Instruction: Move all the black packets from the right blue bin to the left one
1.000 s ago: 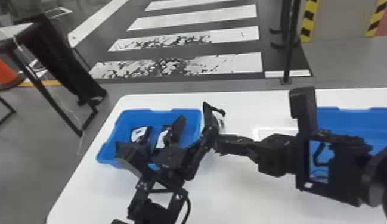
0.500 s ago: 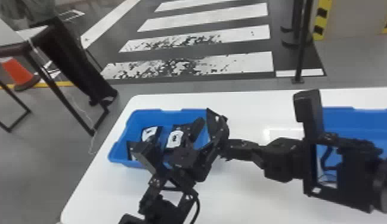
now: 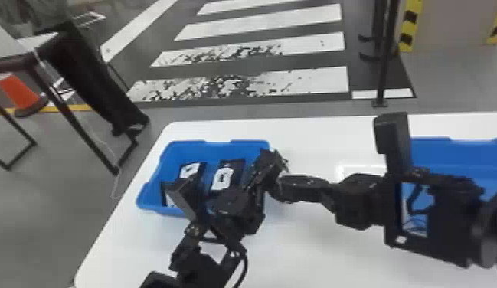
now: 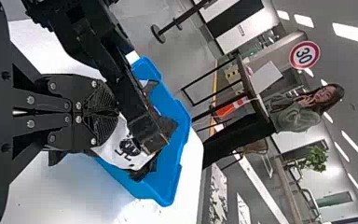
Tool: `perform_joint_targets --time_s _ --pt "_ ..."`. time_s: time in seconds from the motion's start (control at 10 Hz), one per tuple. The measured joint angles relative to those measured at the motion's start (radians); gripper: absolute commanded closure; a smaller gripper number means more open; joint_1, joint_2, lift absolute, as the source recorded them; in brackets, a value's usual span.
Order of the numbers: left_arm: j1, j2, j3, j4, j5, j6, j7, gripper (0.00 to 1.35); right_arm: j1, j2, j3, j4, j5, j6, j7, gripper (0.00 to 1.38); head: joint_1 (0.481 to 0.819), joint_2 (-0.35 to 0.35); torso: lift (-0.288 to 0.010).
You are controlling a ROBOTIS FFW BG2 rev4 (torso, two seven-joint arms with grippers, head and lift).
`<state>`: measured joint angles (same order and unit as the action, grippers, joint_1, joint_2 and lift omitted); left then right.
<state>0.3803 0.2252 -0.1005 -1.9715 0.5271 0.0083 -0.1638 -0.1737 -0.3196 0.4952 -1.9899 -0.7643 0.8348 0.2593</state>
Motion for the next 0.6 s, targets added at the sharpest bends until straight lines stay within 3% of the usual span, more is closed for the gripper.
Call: perform_joint_targets --time_s 0.1,0.2,0.4,0.5,0.6 --pt "0.0 -0.001 0.008 0.0 0.006 -0.013 -0.004 1.22 -0.001 0.001 0.001 0.006 0.003 -0.008 0.001 1.11 0.695 0.308 -0.168" --pt "-0.002 -0.002 0.019 0.0 0.008 -0.031 -0.005 1.22 -0.002 0.001 0.001 0.013 0.003 -0.017 0.001 0.89 0.695 0.314 -0.168" --pt "-0.008 -0.009 0.056 0.01 0.002 -0.074 0.0 1.22 -0.002 0.001 0.0 0.04 -0.008 -0.06 0.02 0.31 0.695 0.329 -0.168" --pt "-0.018 -0.016 0.097 0.031 -0.024 -0.108 0.006 1.22 0.013 0.002 -0.014 0.059 -0.02 -0.09 0.036 0.15 0.695 0.35 -0.168" --pt "-0.032 -0.024 0.158 0.061 -0.089 -0.15 0.021 1.22 0.04 0.004 -0.047 0.067 -0.028 -0.108 0.045 0.09 0.695 0.35 -0.168"
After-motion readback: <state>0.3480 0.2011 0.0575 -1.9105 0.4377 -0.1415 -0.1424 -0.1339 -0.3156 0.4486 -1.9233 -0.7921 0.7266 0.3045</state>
